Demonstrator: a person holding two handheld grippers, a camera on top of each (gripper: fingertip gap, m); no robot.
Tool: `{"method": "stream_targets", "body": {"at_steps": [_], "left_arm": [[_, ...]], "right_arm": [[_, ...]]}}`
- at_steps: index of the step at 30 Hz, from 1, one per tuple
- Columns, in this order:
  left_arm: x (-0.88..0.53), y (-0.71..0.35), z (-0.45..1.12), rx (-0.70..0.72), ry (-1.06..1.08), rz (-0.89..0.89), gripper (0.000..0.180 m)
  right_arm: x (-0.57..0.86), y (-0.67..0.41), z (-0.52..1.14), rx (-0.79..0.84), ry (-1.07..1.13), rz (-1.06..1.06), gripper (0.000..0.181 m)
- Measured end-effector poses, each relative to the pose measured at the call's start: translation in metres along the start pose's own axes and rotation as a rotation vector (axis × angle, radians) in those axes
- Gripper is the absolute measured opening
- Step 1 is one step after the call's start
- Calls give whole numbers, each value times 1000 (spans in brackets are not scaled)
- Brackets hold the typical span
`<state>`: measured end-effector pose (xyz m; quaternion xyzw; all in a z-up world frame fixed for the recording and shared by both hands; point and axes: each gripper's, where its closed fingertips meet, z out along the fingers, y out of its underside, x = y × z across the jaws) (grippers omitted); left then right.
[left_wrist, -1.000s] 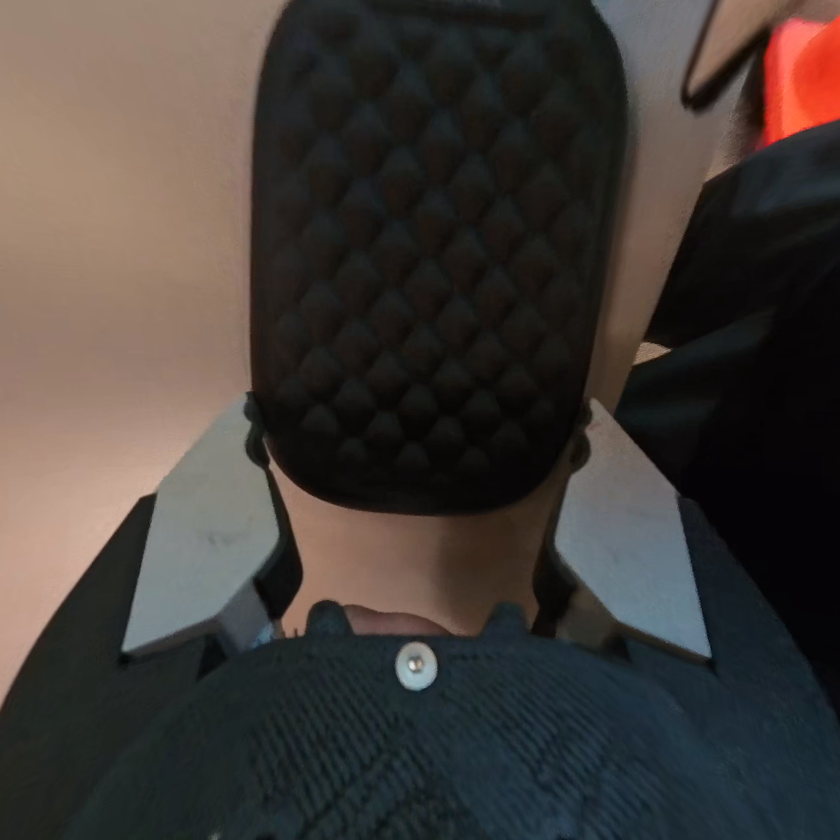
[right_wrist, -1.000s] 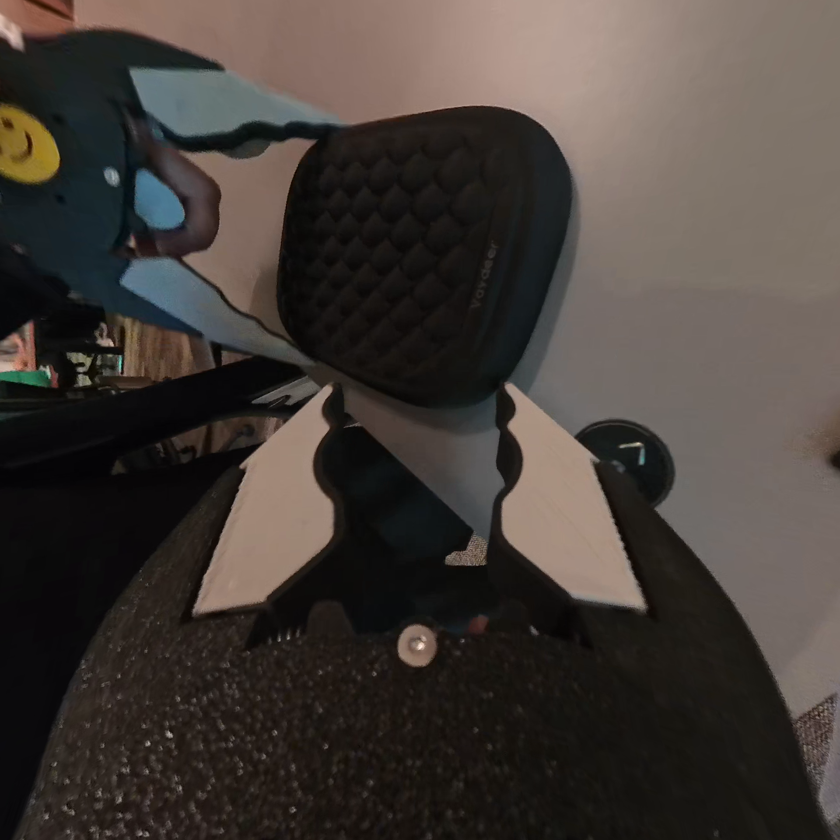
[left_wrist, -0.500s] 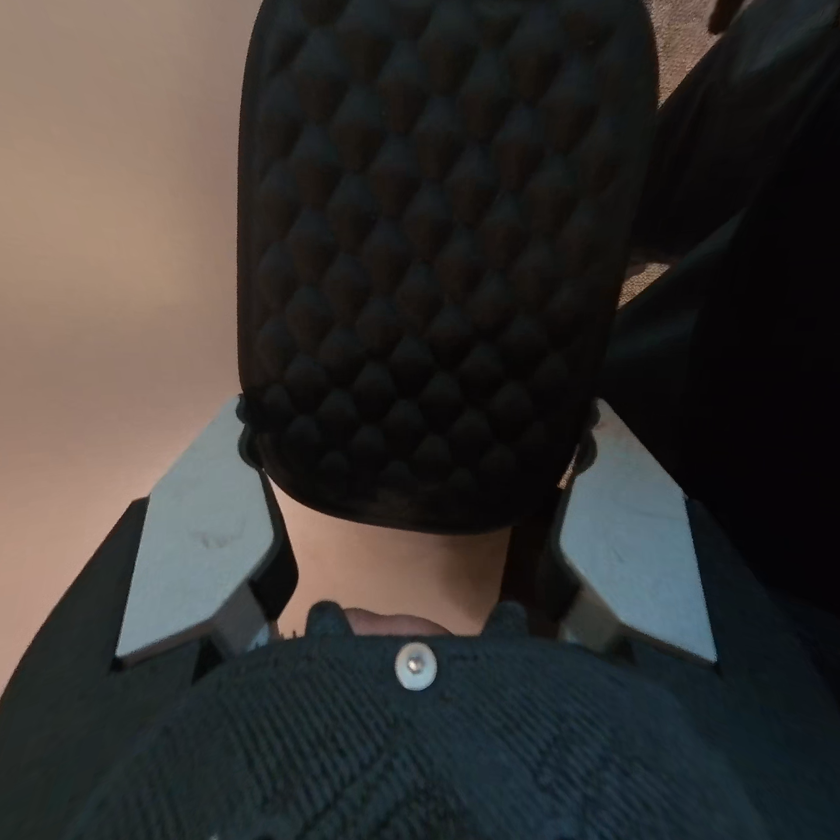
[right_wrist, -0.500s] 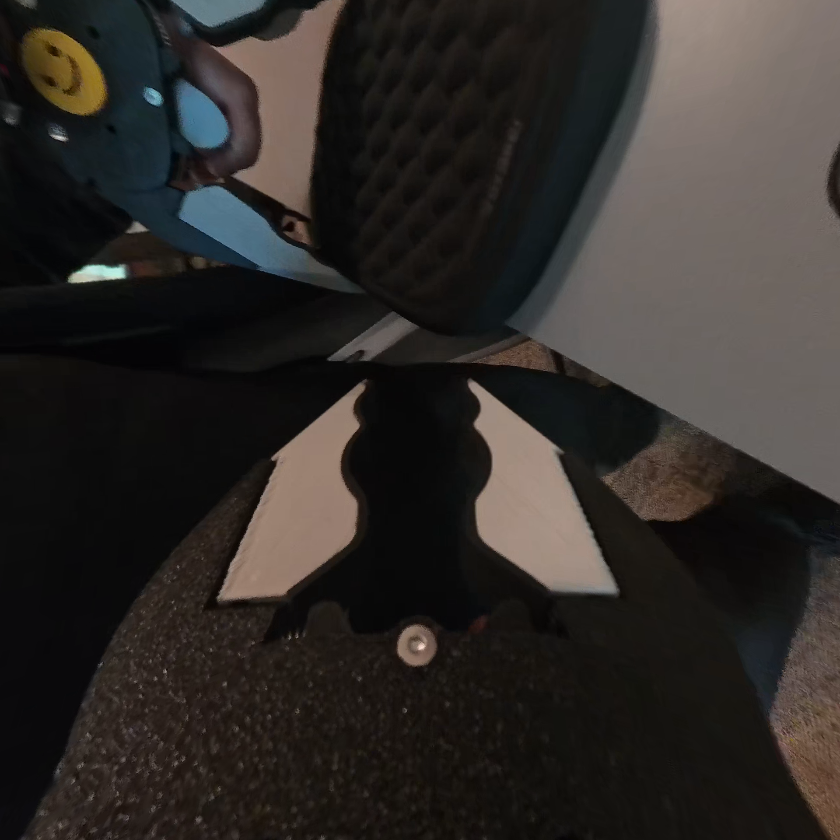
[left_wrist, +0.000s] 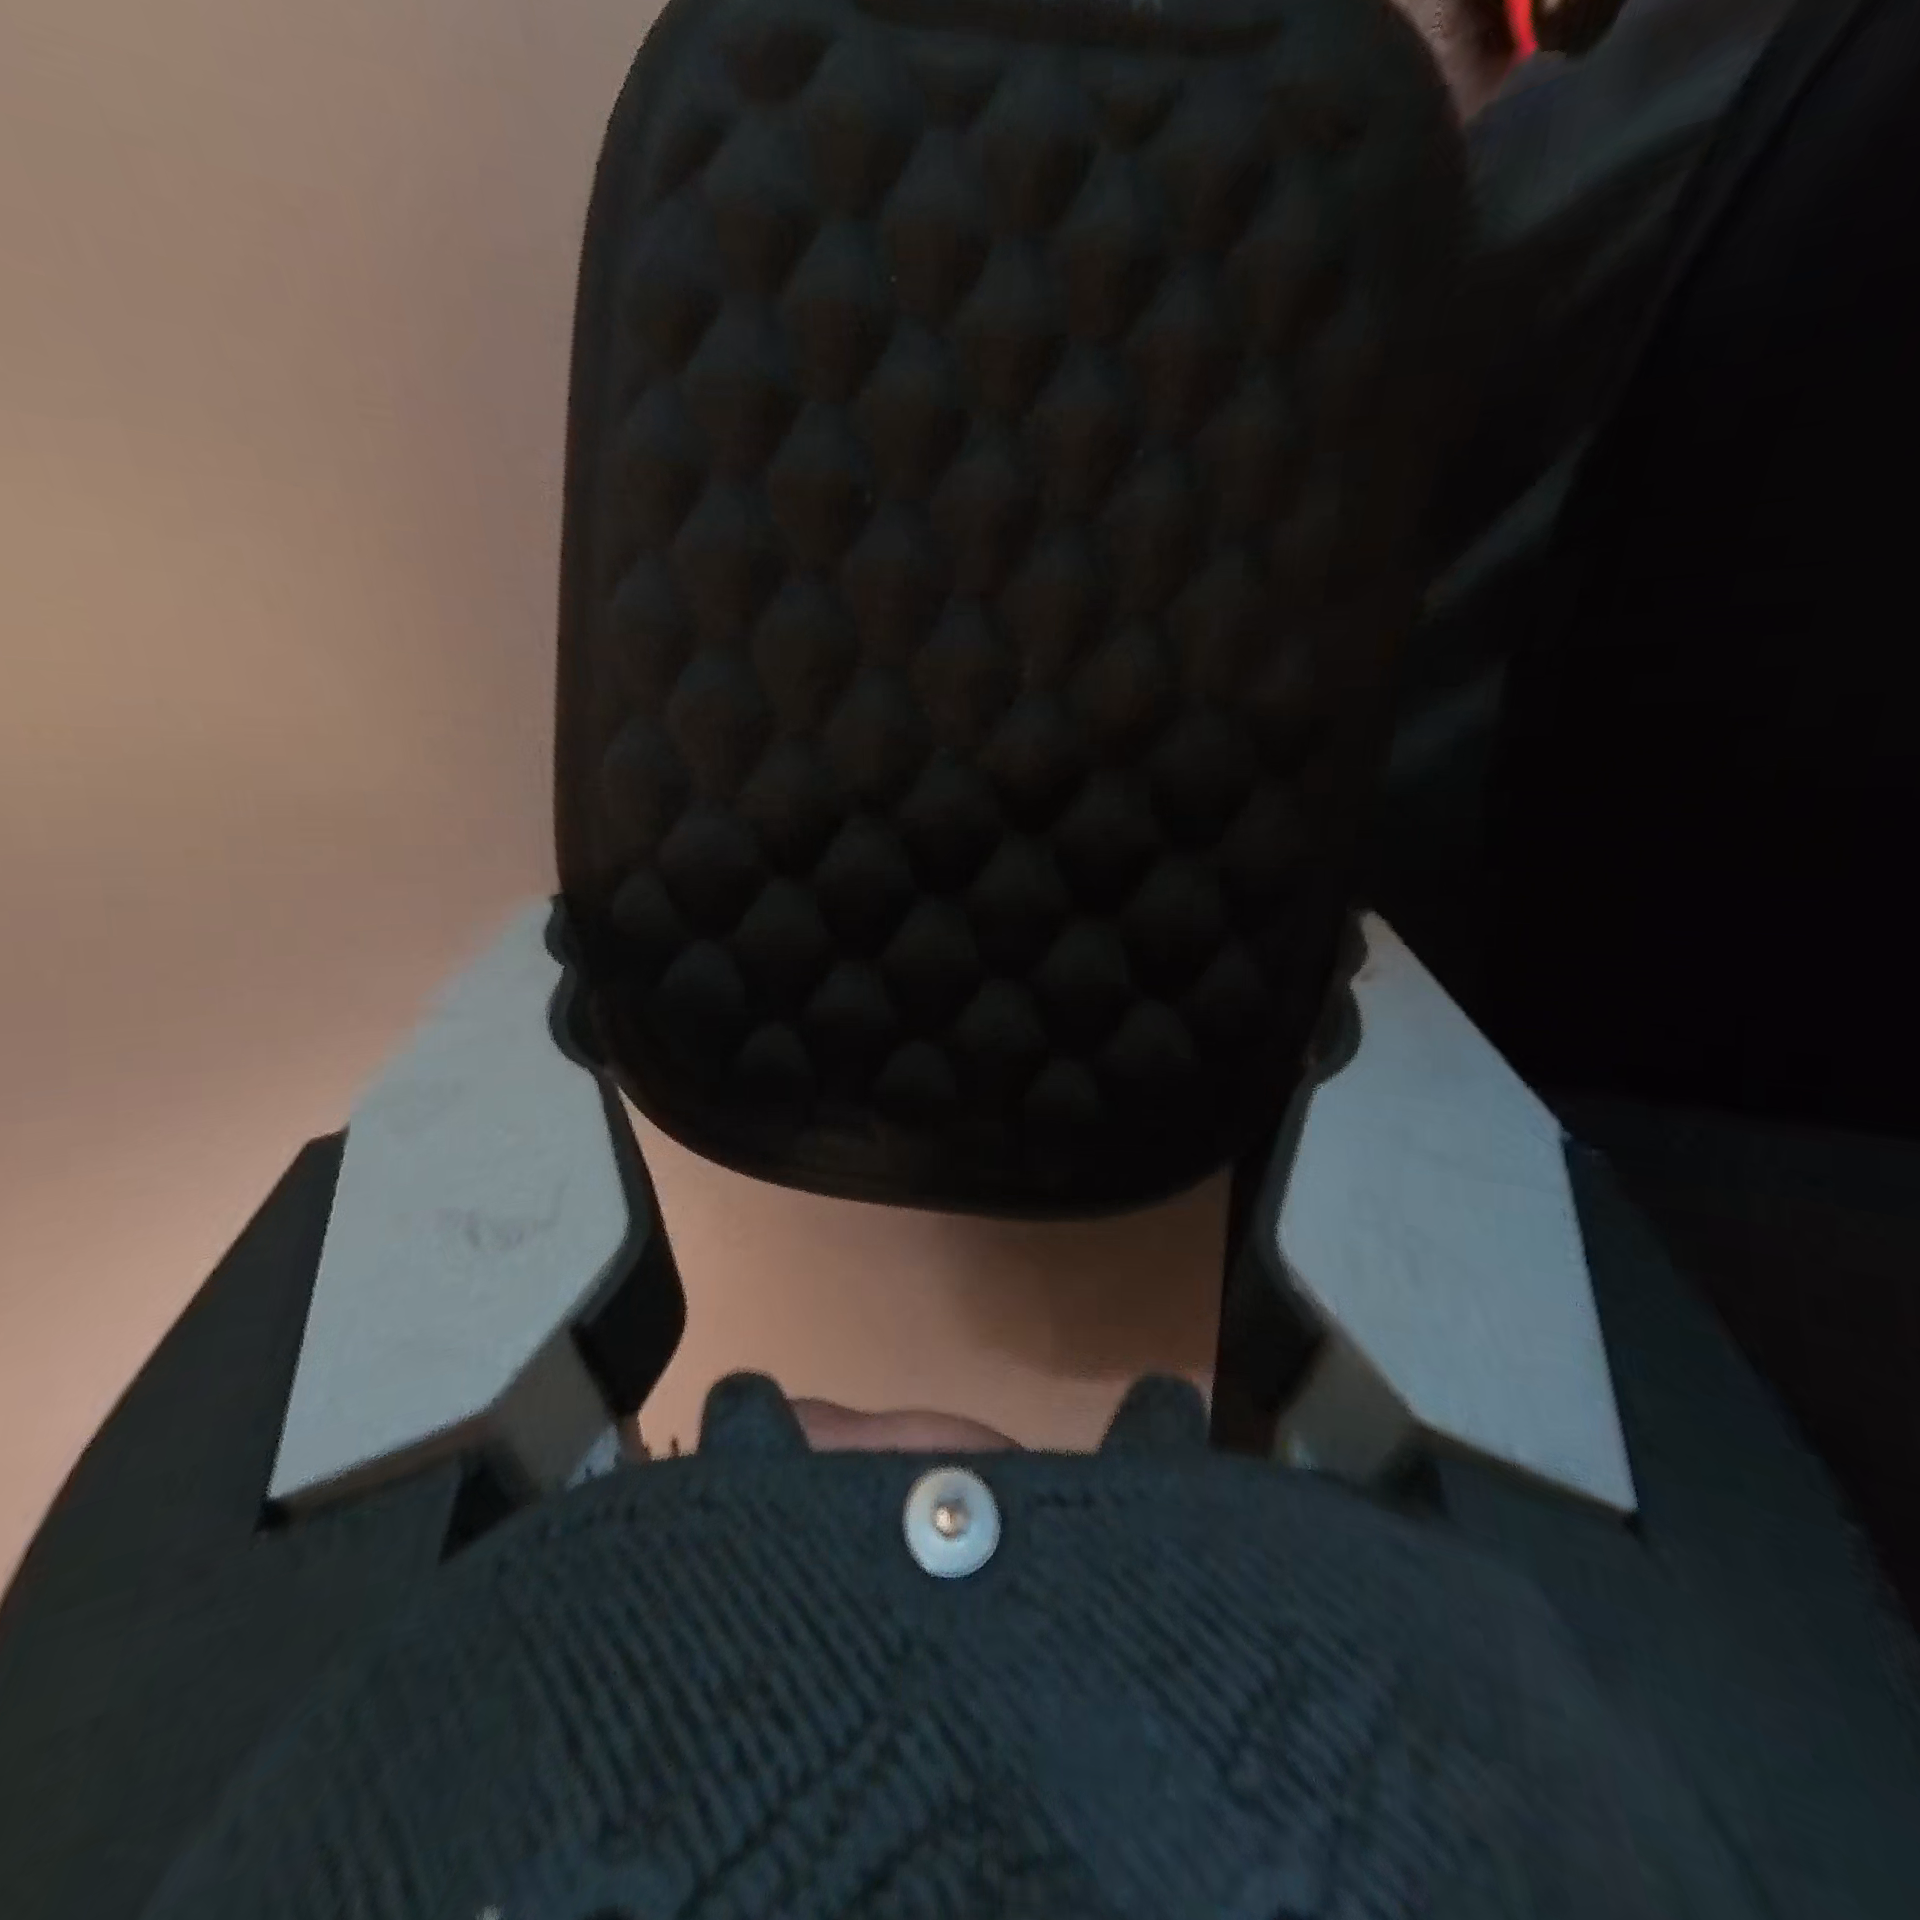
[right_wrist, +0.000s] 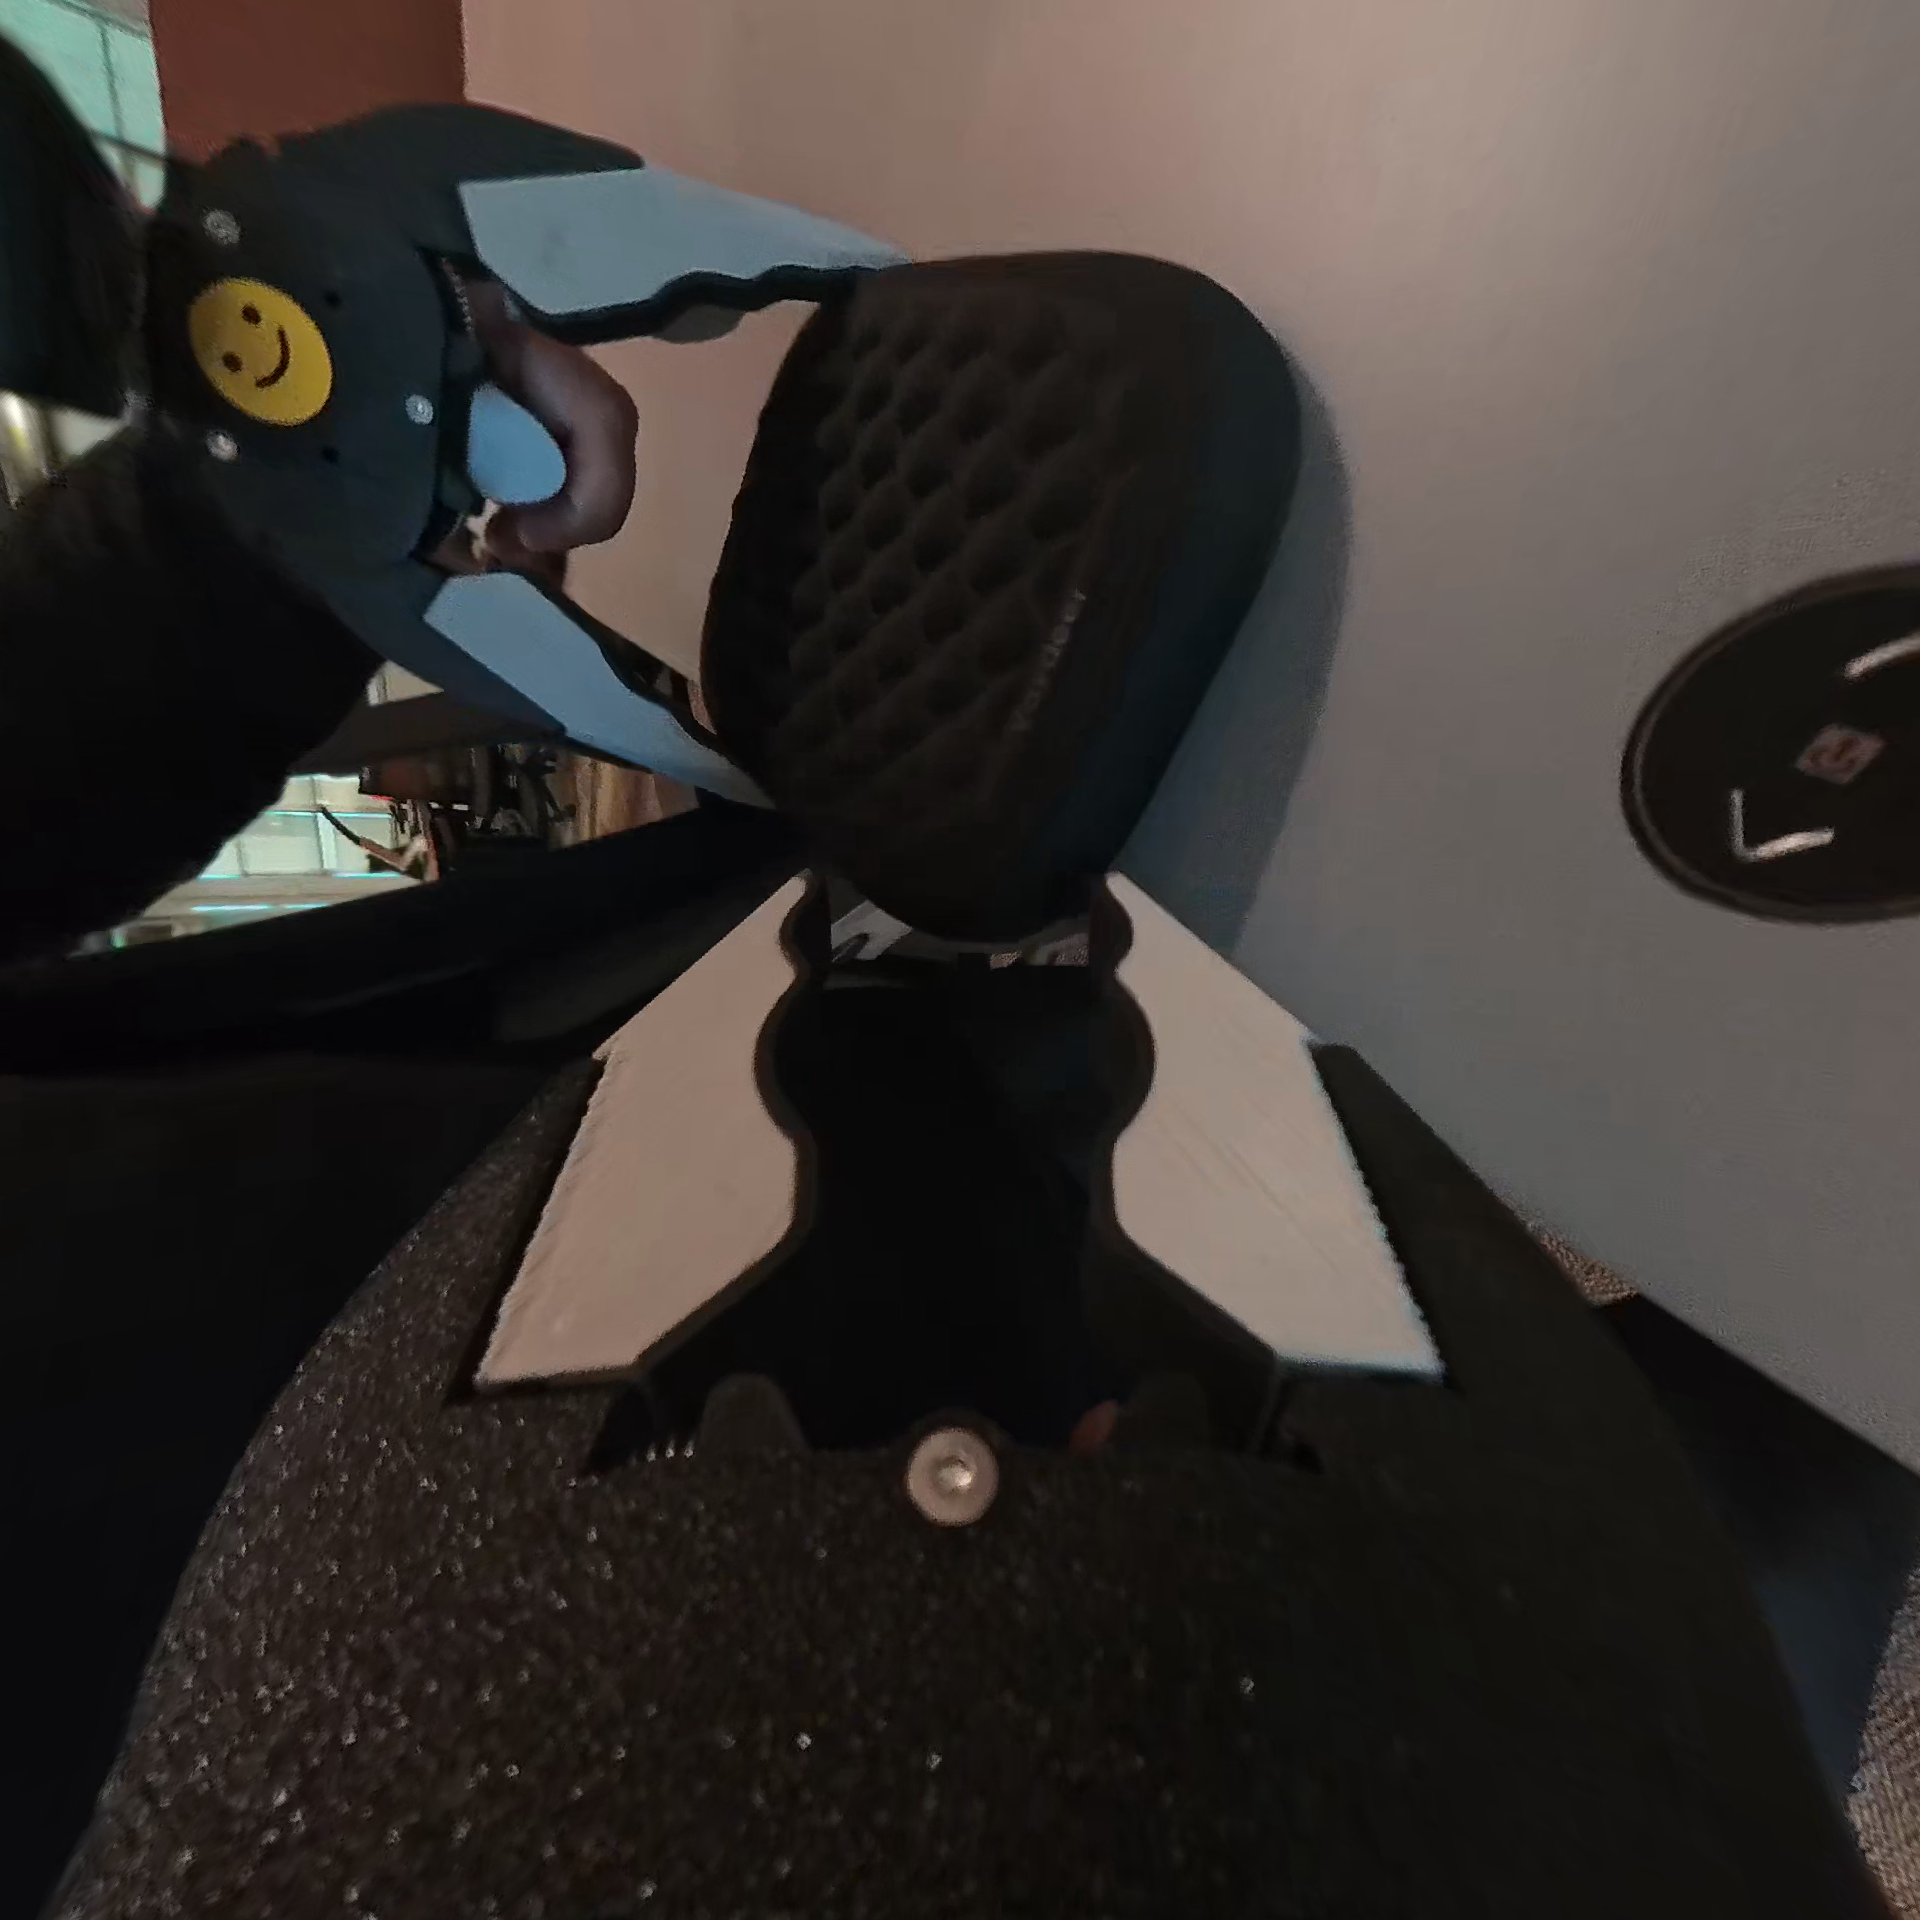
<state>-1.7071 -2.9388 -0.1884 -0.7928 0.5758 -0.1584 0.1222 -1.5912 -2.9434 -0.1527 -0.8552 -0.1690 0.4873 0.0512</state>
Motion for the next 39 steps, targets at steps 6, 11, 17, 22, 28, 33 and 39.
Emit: {"method": "stream_targets", "body": {"at_steps": [6,11,17,22,28,33,39], "left_arm": [[-12,-9,-22,-25,291,-81,136],[-19,-16,-36,-52,508,-155,136],[-22,-21,-43,-111,638,-193,135],[-24,-21,-42,-130,628,-173,135],[-23,-24,-50,-51,466,-151,115],[-23,-41,-73,170,231,-47,91],[-34,-31,-51,137,57,13,60]], "right_arm": [[-13,-18,-5,1,27,-143,45],[-28,-30,-17,-27,299,-610,60],[-39,-50,8,-149,616,-1183,82],[-18,-51,31,-376,647,-1256,52],[-22,-59,27,-401,492,-1147,50],[-25,-72,22,-438,379,-1049,49],[-21,-88,18,-504,315,-1003,48]]}}
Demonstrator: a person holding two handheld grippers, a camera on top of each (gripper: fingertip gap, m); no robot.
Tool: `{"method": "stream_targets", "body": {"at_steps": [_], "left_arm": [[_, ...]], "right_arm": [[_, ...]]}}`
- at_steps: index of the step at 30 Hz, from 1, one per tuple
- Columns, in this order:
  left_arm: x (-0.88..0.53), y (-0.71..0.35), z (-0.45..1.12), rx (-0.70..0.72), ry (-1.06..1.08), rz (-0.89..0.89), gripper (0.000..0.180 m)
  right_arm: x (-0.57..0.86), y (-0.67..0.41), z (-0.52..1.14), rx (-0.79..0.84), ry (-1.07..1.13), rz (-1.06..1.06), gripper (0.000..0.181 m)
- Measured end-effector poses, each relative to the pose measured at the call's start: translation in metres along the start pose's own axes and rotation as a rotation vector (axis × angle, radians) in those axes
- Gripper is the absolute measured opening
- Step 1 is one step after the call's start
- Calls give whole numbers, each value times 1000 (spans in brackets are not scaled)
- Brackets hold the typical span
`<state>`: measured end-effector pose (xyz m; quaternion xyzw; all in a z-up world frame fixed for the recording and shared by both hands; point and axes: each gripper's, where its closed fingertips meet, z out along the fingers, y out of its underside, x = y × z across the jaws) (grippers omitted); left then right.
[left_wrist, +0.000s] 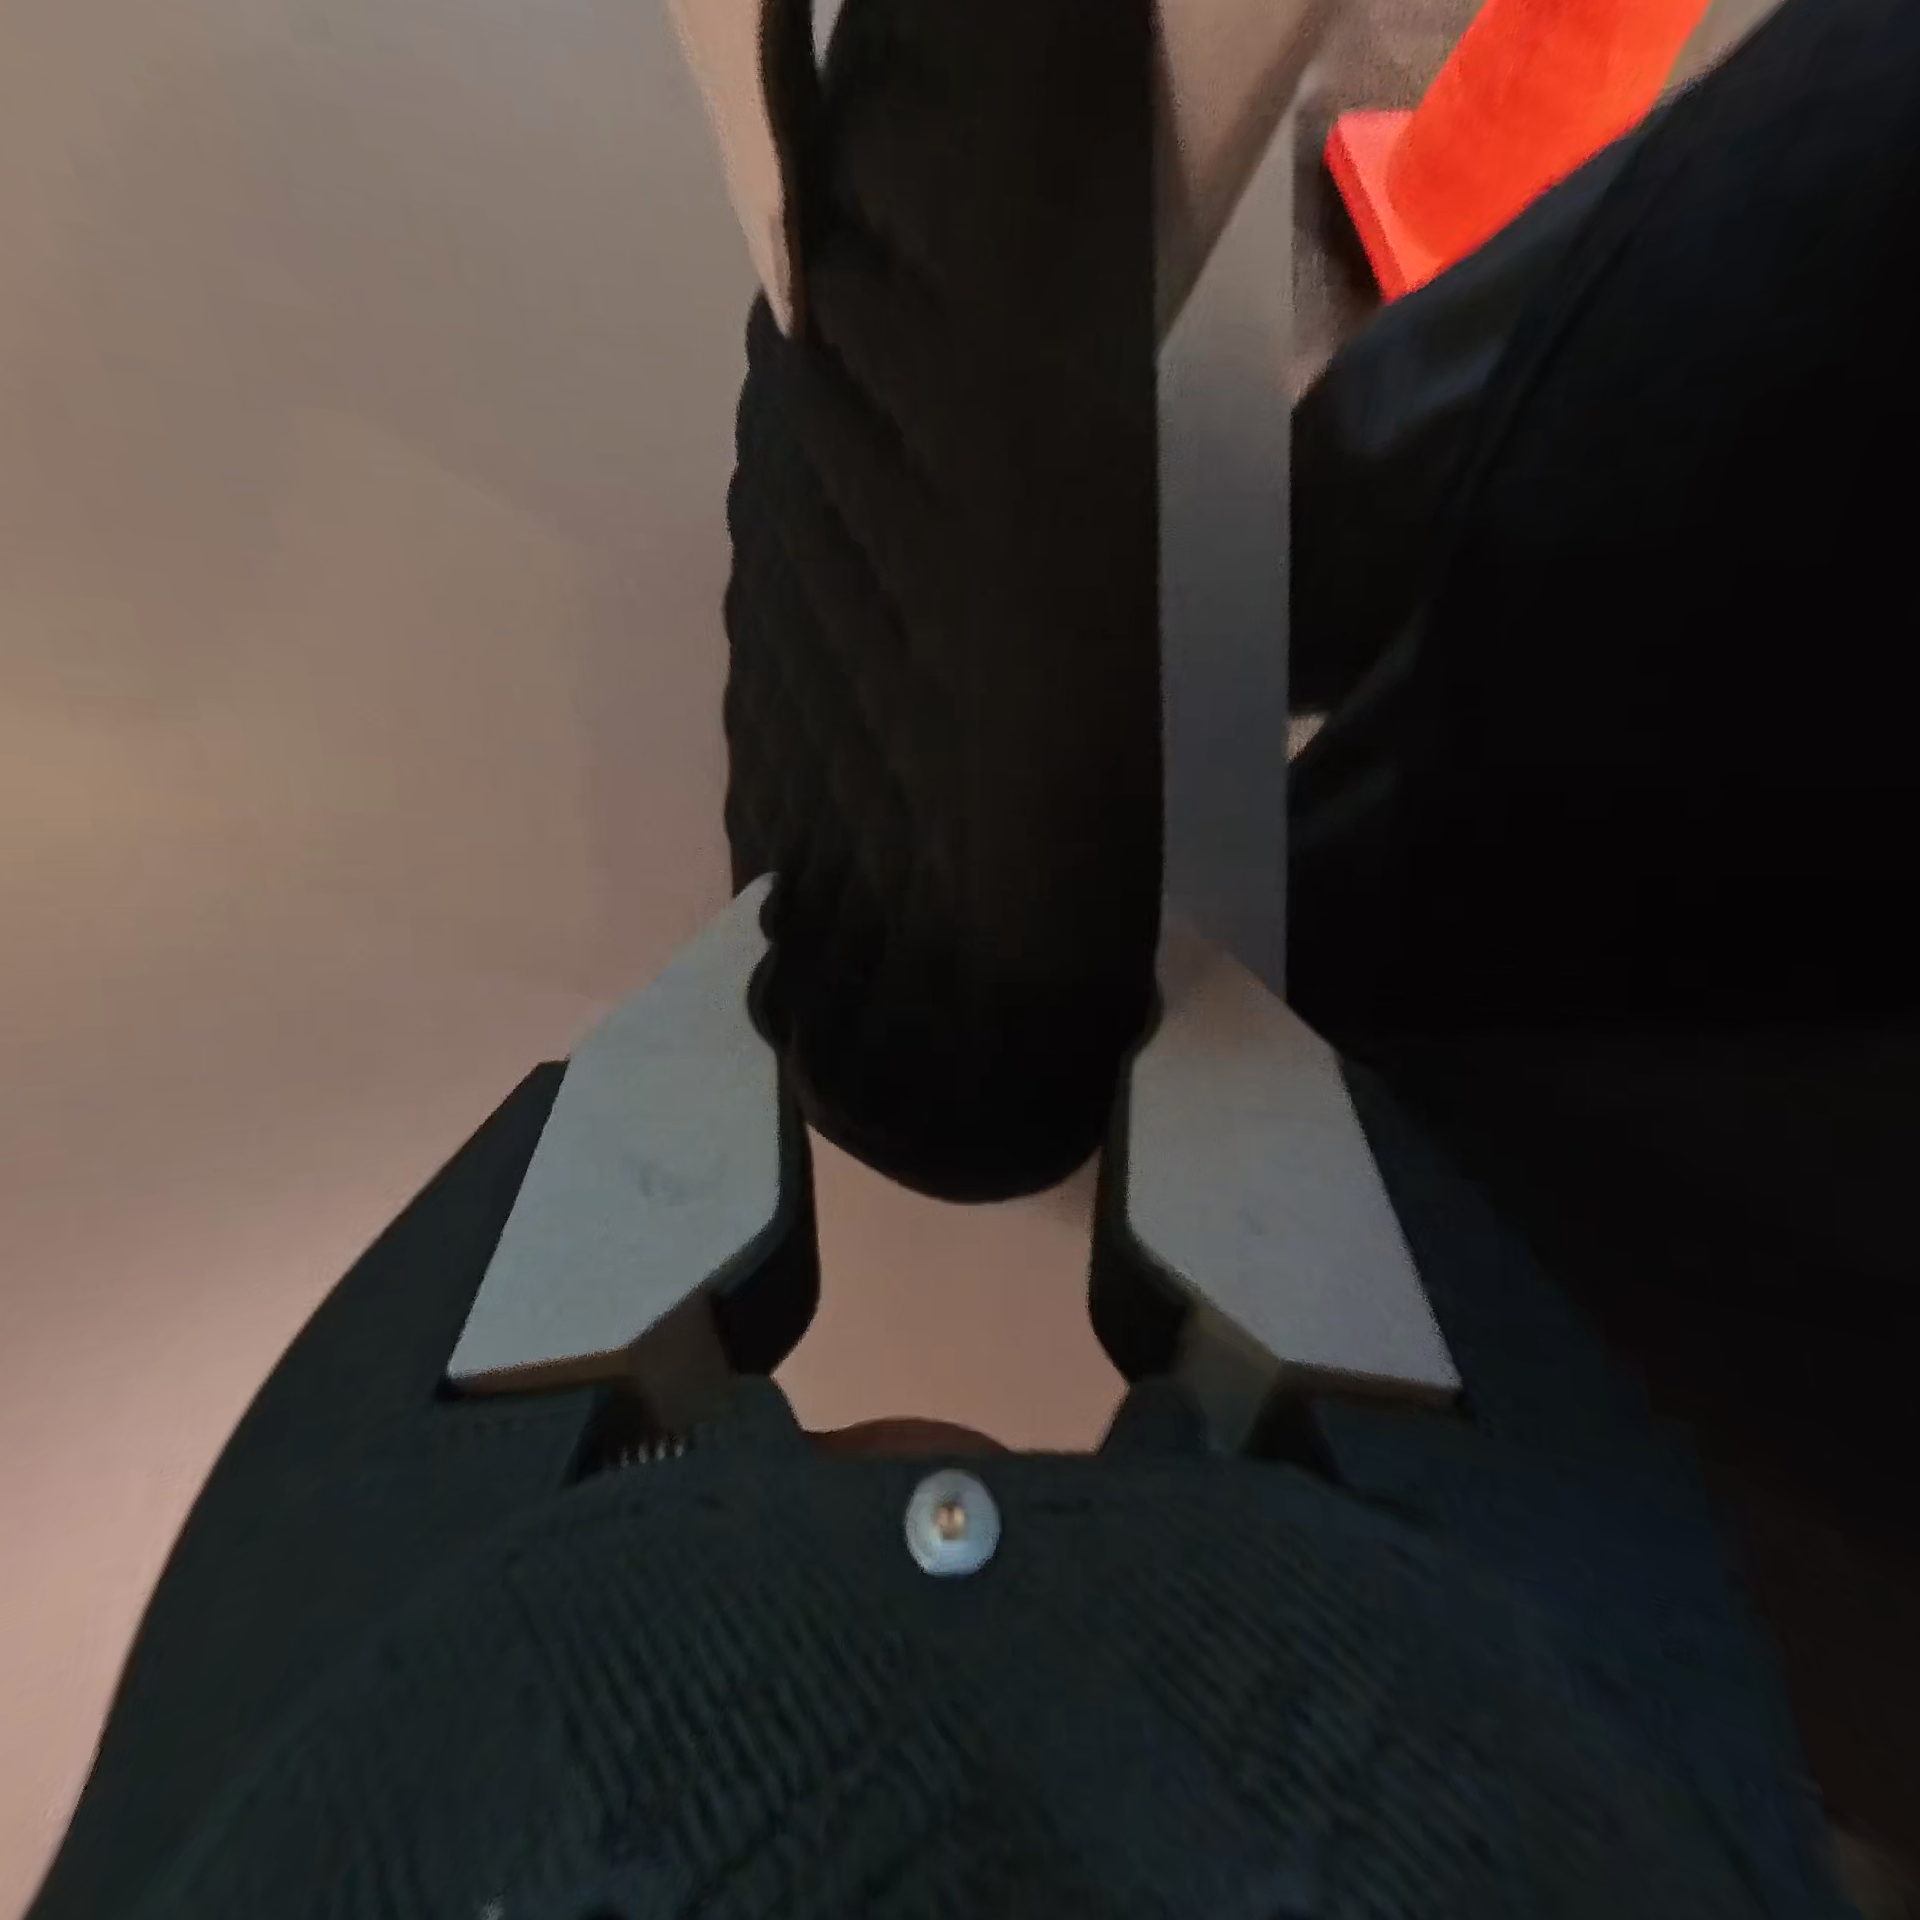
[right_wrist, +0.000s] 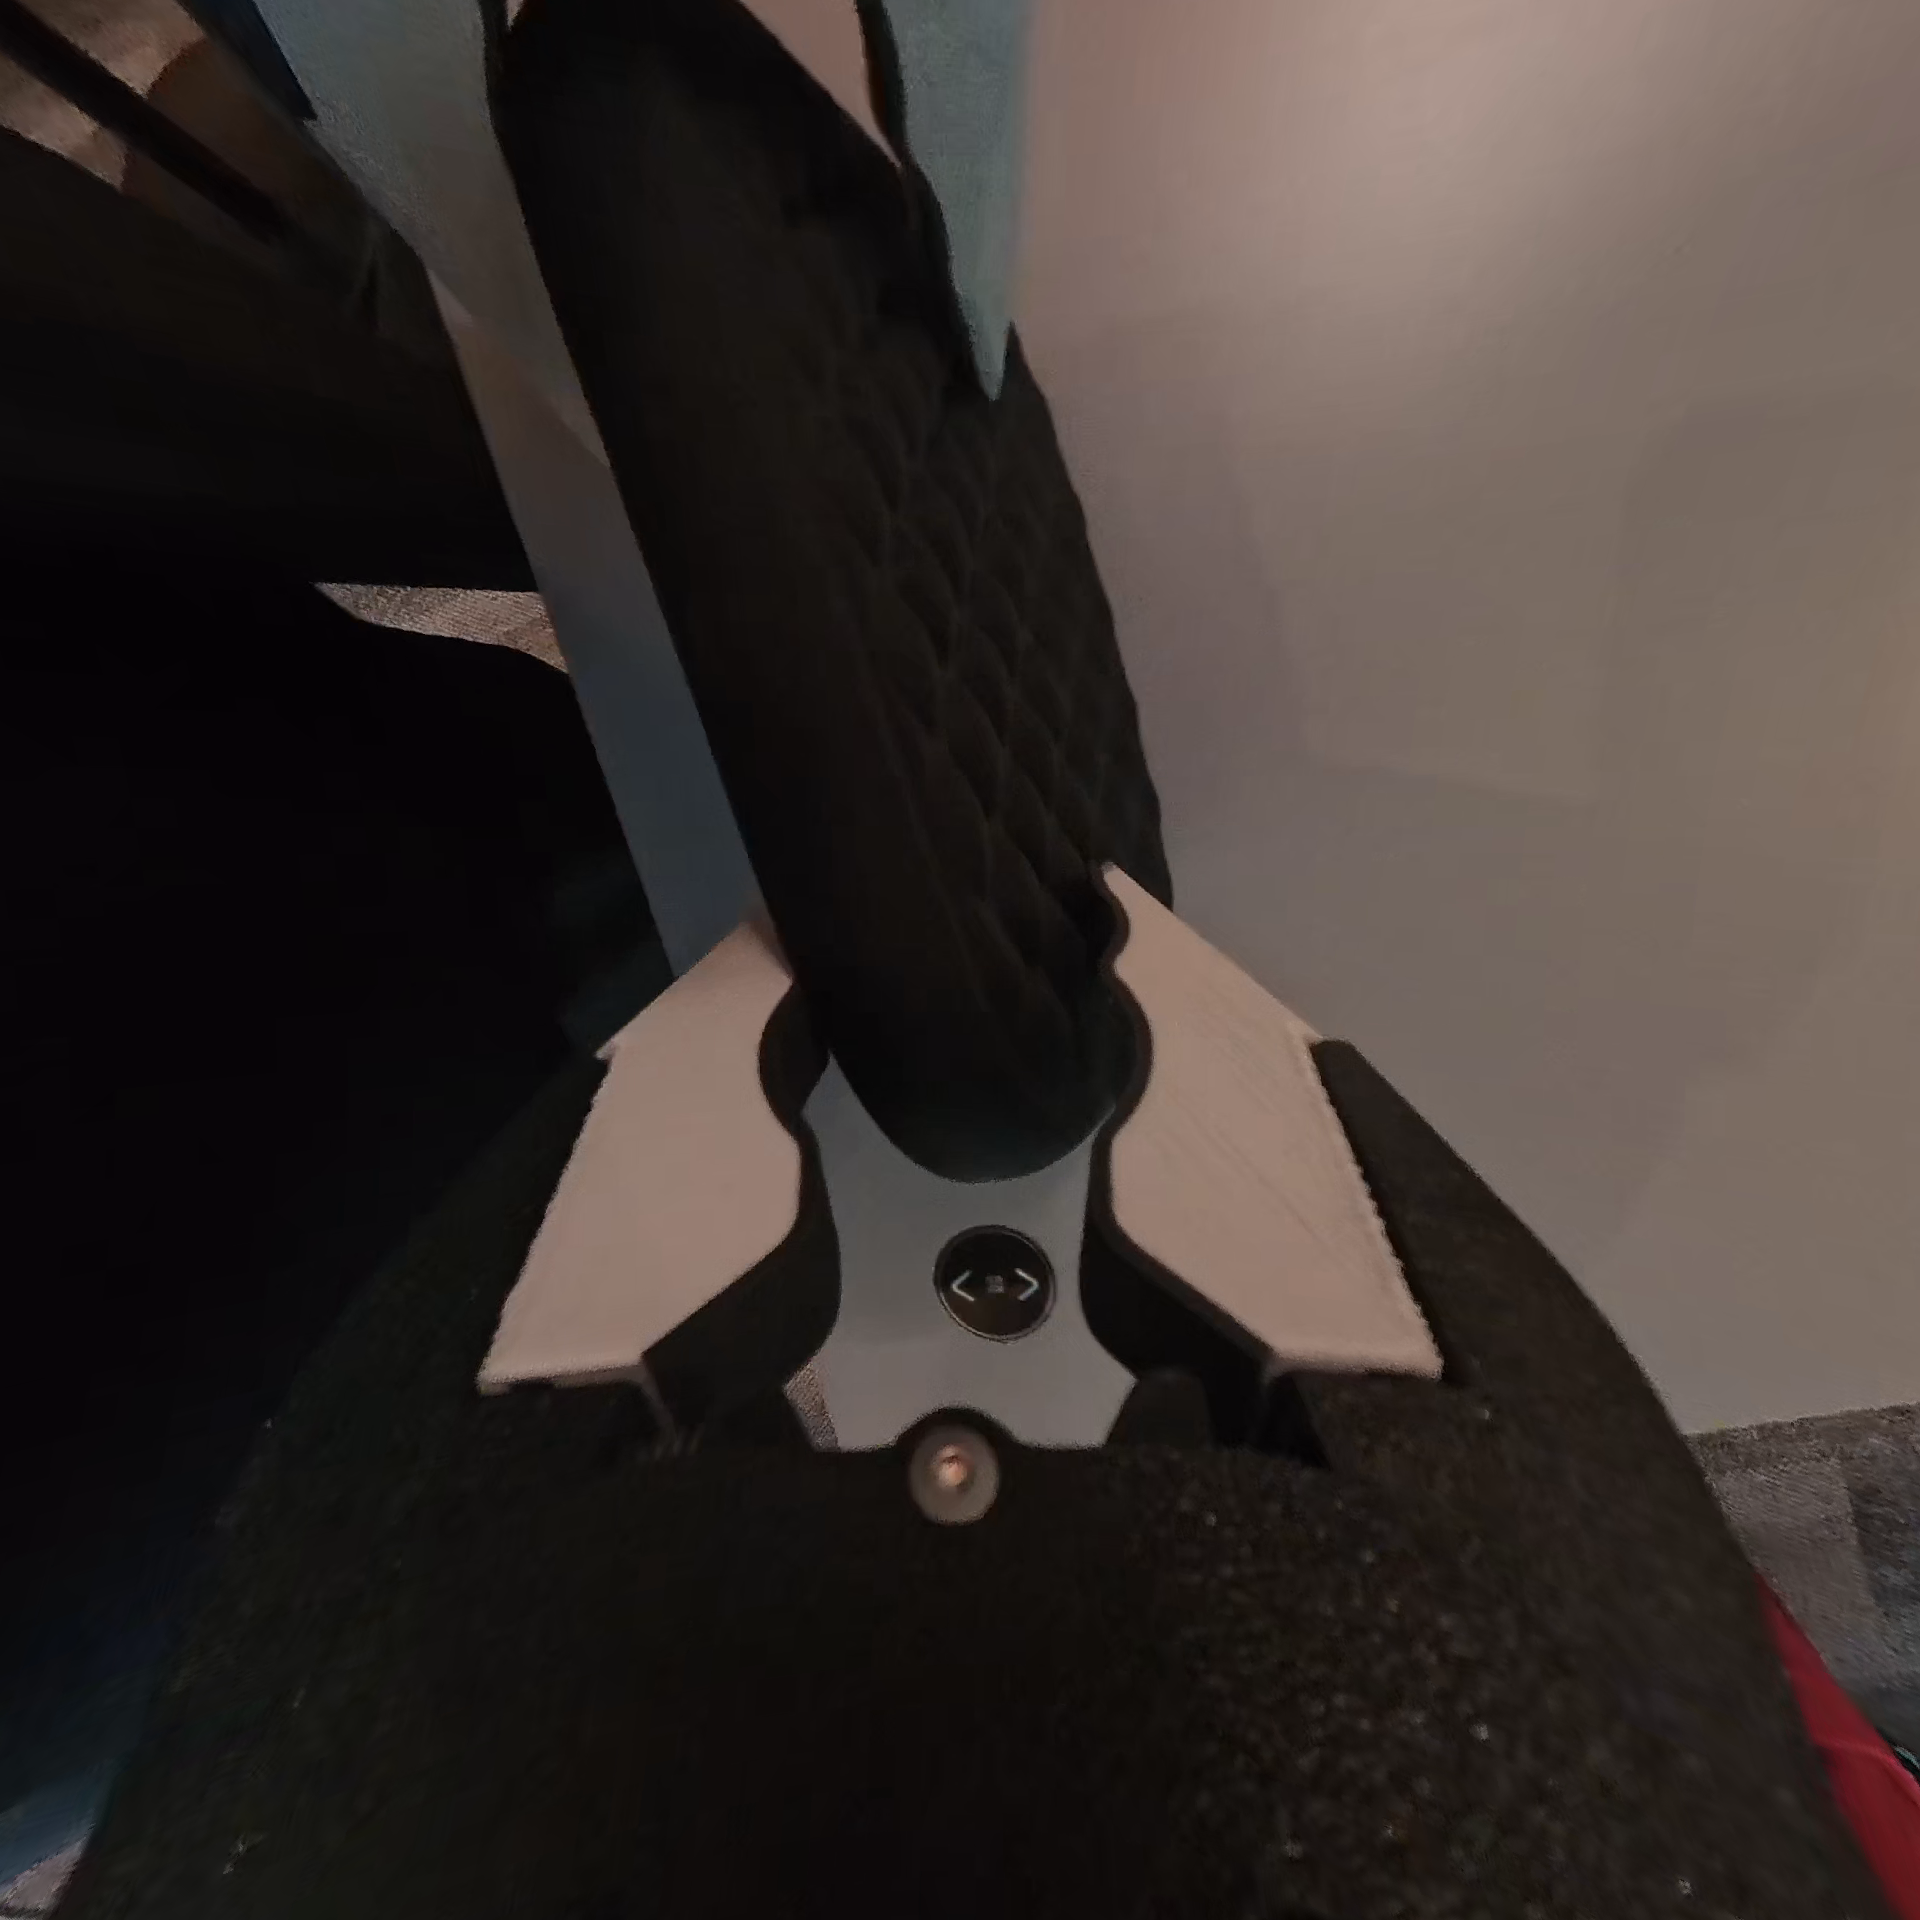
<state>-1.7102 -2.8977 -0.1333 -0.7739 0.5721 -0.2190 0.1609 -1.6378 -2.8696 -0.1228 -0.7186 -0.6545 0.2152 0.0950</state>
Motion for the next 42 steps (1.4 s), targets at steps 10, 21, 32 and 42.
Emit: {"method": "stream_targets", "body": {"at_steps": [10,21,32,42], "left_arm": [[-46,-11,-15,180,-23,-315,24],[-25,-17,-3,-32,56,-72,30],[-24,-5,2,-198,-21,83,29],[-20,-15,12,68,45,-217,15]], "right_arm": [[24,-9,-31,172,192,187,57],[19,21,-14,122,136,265,23],[18,21,-14,134,109,248,23],[46,2,-66,378,322,352,44]]}}
